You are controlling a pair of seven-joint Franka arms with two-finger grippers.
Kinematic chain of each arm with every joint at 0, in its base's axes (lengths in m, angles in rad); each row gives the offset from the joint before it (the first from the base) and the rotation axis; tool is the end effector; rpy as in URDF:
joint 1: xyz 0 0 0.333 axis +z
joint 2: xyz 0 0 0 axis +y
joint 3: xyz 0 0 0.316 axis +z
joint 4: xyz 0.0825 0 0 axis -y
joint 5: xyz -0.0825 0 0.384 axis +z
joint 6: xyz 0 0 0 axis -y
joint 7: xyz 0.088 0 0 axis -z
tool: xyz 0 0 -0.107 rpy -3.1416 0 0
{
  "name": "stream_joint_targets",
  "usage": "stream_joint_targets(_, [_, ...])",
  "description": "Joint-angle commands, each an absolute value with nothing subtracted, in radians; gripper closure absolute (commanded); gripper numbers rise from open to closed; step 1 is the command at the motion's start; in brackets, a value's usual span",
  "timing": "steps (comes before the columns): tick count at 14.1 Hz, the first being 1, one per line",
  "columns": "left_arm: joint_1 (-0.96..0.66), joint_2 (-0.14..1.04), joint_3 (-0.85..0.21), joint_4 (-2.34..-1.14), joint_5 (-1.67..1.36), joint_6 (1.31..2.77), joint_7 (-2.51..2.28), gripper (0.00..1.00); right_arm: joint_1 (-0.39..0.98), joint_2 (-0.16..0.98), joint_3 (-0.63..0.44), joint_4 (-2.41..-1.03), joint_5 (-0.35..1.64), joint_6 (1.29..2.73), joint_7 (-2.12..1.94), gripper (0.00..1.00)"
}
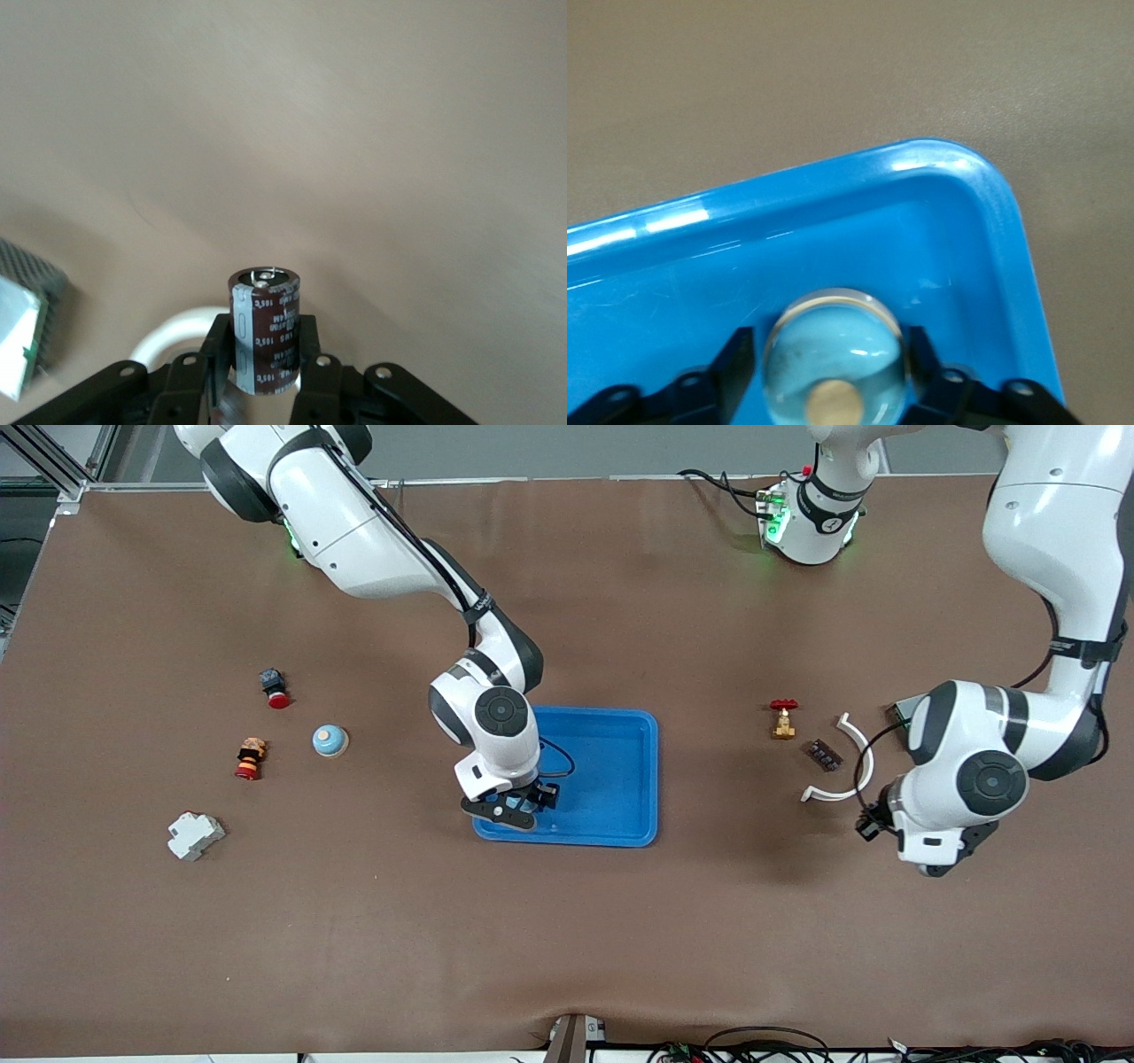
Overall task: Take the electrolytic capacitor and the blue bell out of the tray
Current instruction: 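Carry the bell out with the right gripper while the left gripper places the capacitor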
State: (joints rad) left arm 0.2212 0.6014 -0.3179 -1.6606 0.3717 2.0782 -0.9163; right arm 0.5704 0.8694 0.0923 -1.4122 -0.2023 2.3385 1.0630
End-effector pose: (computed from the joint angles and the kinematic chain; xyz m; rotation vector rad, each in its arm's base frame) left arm 0.6659 -0.0234 0.2607 -2.8022 -0.9491 0.0914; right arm 0.5888 0.4382 0.1860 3.0977 -0.4664 0.1590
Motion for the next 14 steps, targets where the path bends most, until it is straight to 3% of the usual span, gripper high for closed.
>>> stream_joint_targets(1, [0.274,0.65,-0.331,-1.674,0.42,2.149,-0.876,1.0,0.571,0.885,0.095,-1.384,-0.23,2.329,1.069,0.66])
stream_joint_targets(2, [0.273,0.658,-0.331,-1.674,0.42,2.151,-0.876,1.0,0.571,0.885,0.095,-1.384,-0.226,2.327,1.071,0.92])
stream_joint_targets(3, [0.273,0.667,-0.331,-1.674,0.419,2.151,-0.876,1.0,0.572,0.885,0.095,-1.384,-0.222,2.326,1.077,1.0])
stream_joint_targets(5, [0.272,0.69,-0.327,-1.671,0.42,2.157,-0.874,1.0,0.571,0.882,0.097,-1.384,-0.215,2.315,1.08,1.0])
stream_joint_targets(6, [0.27,0.698,-0.325,-1.667,0.42,2.157,-0.874,0.94,0.569,0.874,0.098,-1.382,-0.207,2.309,1.078,1.0])
stream_joint_targets(7, [0.27,0.699,-0.324,-1.667,0.42,2.157,-0.873,0.81,0.563,0.867,0.103,-1.379,-0.198,2.284,1.077,1.0])
stream_joint_targets(8, [0.27,0.699,-0.324,-1.667,0.42,2.157,-0.873,0.58,0.56,0.861,0.107,-1.358,-0.198,2.242,1.075,1.0])
stream_joint_targets(9, [0.27,0.701,-0.324,-1.666,0.422,2.157,-0.873,0.24,0.56,0.858,0.109,-1.326,-0.193,2.19,1.074,1.0])
stream_joint_targets(10, [0.264,0.698,-0.322,-1.667,0.437,2.157,-0.876,0.07,0.558,0.857,0.113,-1.3,-0.187,2.148,1.071,1.0])
stream_joint_targets(11, [0.261,0.69,-0.324,-1.667,0.445,2.151,-0.877,0.0,0.555,0.856,0.115,-1.28,-0.167,2.119,1.066,1.0])
stream_joint_targets(14, [0.258,0.666,-0.331,-1.666,0.446,2.143,-0.882,0.0,0.529,0.841,0.115,-1.256,-0.123,2.063,0.965,1.0])
